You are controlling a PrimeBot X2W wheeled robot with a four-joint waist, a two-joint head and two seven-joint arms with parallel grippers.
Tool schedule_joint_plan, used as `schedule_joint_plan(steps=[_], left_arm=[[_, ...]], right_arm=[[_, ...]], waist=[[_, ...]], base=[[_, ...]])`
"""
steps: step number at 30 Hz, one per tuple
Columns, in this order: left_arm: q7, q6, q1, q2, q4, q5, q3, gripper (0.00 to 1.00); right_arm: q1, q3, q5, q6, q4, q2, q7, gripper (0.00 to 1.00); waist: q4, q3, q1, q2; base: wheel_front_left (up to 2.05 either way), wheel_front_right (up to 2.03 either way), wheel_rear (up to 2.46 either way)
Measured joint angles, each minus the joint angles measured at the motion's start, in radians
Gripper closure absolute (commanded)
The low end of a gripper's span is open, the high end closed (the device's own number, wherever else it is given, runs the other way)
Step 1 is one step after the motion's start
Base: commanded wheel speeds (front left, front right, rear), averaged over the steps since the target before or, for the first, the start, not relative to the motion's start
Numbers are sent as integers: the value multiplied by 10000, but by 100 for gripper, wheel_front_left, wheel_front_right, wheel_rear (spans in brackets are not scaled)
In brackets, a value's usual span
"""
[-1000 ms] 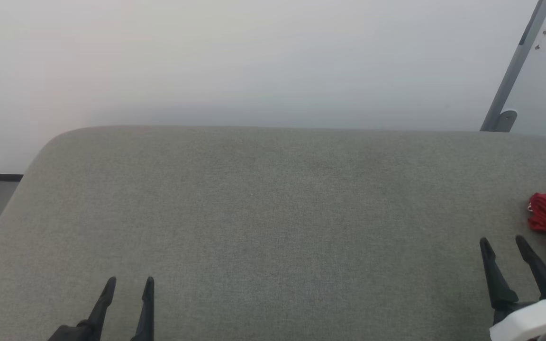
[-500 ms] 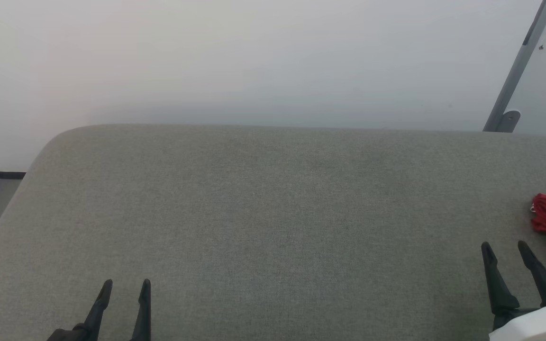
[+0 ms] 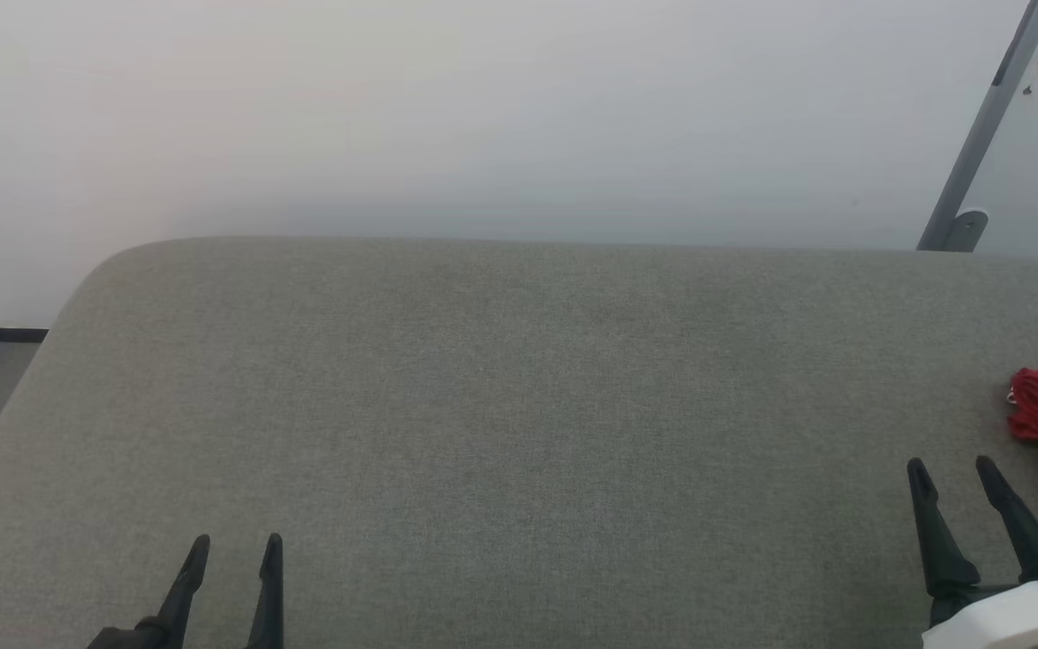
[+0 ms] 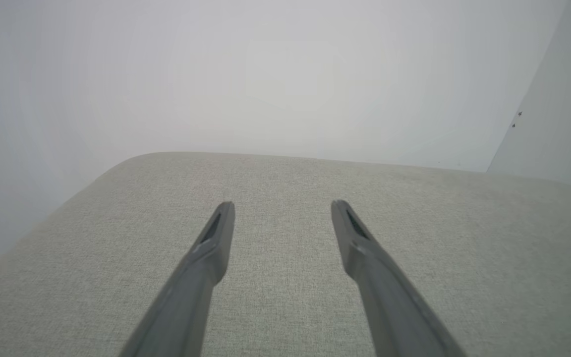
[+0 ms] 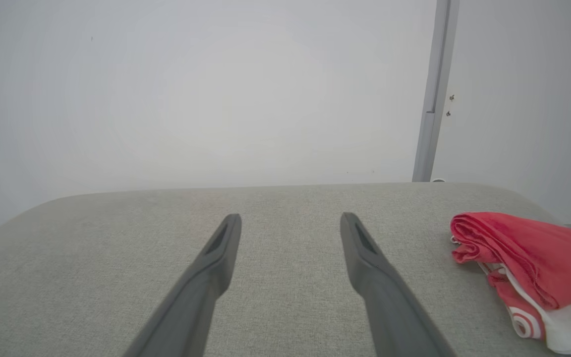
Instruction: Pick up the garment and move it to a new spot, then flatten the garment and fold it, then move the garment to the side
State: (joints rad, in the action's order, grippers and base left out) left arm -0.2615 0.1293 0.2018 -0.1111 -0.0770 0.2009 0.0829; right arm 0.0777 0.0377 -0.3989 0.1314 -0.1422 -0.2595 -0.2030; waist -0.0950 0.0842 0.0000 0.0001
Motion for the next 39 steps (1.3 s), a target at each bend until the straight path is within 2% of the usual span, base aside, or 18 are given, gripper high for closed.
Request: schedule_joint_plan(steps=[16,17,23,39], left_arm=[[0,0,-19,-65,-27,182,52,0],[0,0,-11,-61,-52,184,59,100],[90,-2,78,98,-591,303,4,100],[851,-2,-393,215,-840,3114,42,100]], right_arm=[[10,-58,-52,0,98,98,29,0],[10,-65,-48,2,81,117,38,100],[315,-105,-123,2,-416,416,102,100],[-13,42,-2591,2,-566,748,721,100]], waist=[[84,-18,0,0],[95,-25,0,0],[106,-36,0,0],[214,-144,0,0]], base=[[0,0,0],[0,0,0],[0,0,0],[0,0,0]])
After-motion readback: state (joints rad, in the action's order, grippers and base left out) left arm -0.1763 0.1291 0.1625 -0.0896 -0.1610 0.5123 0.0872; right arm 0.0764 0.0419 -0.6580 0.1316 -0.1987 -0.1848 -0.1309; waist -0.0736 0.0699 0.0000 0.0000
